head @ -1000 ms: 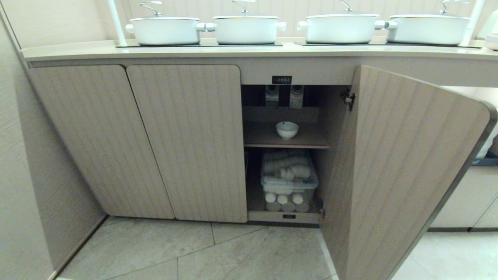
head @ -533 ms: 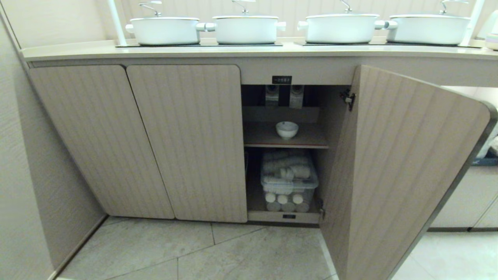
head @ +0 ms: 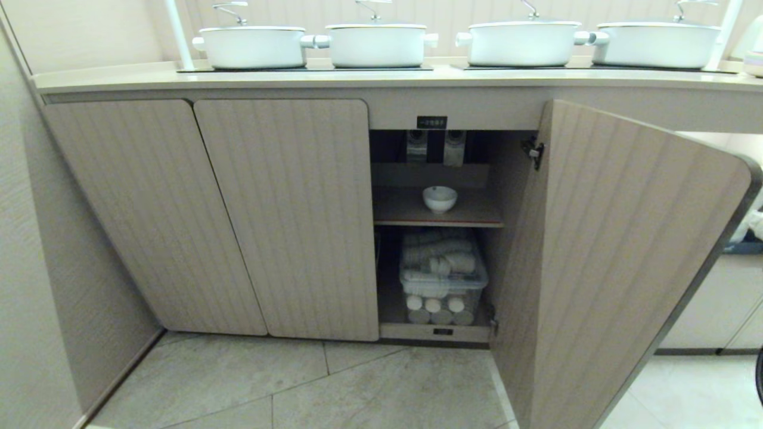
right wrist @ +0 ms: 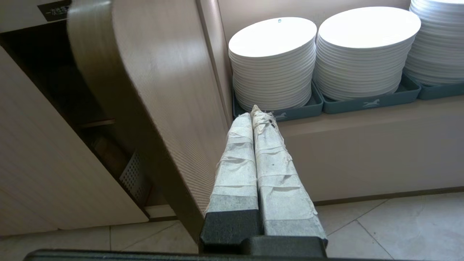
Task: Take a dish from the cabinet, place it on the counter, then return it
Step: Close the cabinet door
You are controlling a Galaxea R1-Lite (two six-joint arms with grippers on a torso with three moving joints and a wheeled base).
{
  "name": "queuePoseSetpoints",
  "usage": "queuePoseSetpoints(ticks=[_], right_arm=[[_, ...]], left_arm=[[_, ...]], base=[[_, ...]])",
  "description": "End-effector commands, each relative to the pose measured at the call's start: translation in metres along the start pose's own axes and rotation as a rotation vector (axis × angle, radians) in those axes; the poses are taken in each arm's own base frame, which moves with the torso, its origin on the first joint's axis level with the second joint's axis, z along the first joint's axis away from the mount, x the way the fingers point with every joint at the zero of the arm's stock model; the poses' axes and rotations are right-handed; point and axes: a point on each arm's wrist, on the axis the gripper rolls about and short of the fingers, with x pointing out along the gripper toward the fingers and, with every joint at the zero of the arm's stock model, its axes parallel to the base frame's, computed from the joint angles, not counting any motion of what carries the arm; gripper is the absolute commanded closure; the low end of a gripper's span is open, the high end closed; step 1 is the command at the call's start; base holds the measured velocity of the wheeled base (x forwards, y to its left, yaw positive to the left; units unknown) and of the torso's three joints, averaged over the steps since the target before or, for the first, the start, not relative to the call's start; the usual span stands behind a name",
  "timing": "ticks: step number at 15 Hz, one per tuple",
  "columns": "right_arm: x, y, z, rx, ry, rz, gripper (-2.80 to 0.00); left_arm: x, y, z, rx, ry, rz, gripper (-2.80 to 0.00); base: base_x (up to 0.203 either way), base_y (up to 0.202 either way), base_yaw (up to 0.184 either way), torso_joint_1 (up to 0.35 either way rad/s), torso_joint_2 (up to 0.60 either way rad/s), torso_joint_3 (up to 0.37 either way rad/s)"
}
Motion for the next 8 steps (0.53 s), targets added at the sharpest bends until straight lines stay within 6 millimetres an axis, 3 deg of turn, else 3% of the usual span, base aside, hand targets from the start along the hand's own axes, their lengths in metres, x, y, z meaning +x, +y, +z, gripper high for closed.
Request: queuePoseSetpoints(ticks=[1, 8], right_arm=[[0.0052, -0.001, -0.0004, 0.008, 0.009, -0.003, 0.0], [0.0127, 0.0042, -0.003, 0.042, 0.037, 0.113, 0.0]], left_arm=[[0.0, 0.0, 0.0001, 0.0, -0.001, 0.0, 0.0], [0.0001, 0.0, -0.0002, 0.0, 0.001, 0.0, 0.0]], base=[[0.0, 0.0, 0.0, 0.0, 0.0, 0.0], [0.0, 0.0, 0.0, 0.0, 0.0, 0.0]])
